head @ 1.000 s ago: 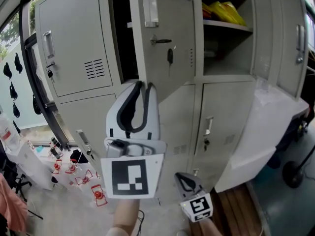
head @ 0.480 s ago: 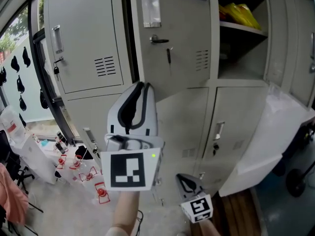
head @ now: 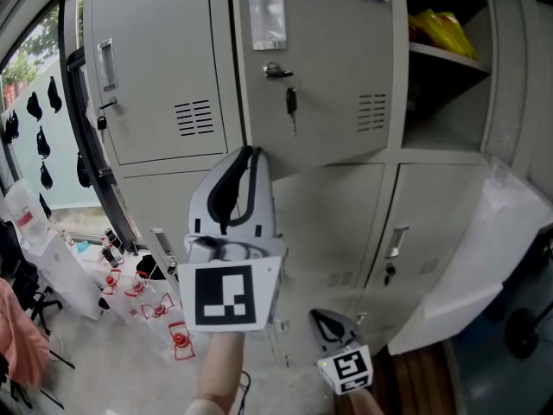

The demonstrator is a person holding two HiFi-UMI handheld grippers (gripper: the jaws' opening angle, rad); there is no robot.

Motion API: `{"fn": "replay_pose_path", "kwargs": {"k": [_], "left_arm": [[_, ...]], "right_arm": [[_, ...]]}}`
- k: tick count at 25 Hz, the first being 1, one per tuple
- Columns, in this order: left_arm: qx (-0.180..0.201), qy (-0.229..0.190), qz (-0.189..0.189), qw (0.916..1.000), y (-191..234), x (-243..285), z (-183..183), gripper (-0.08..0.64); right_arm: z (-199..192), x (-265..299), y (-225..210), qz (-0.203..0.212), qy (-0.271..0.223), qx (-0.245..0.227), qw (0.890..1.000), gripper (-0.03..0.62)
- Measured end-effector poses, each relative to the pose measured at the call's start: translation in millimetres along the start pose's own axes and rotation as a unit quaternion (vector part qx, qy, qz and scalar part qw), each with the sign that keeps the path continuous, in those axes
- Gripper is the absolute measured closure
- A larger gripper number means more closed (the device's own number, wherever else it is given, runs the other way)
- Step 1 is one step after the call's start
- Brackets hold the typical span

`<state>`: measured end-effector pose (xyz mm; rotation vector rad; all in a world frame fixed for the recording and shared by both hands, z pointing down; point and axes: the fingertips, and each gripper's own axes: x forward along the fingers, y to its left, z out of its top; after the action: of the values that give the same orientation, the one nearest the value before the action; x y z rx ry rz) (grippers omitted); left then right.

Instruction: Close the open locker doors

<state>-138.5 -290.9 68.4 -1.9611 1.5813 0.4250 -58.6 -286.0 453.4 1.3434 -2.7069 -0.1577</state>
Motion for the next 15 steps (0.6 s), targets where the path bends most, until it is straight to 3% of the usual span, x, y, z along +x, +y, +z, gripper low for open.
{"fn": "replay_pose_path", "kwargs": {"k": [8, 15], "left_arm": [[0.016, 0.007, 0.026, 0.9995, 19.0, 21.7, -22.5, 0.520], [0.025, -0.012, 0.045, 0.9986, 20.3, 34.2, -26.9, 0.454]], "right_arm": [[-3.3, 17.8, -15.6, -0.001, 0.007, 0.001, 1.000, 0.588], [-8.8, 28.5, -28.5, 0.000, 0.021, 0.007, 1.000, 0.588]]}}
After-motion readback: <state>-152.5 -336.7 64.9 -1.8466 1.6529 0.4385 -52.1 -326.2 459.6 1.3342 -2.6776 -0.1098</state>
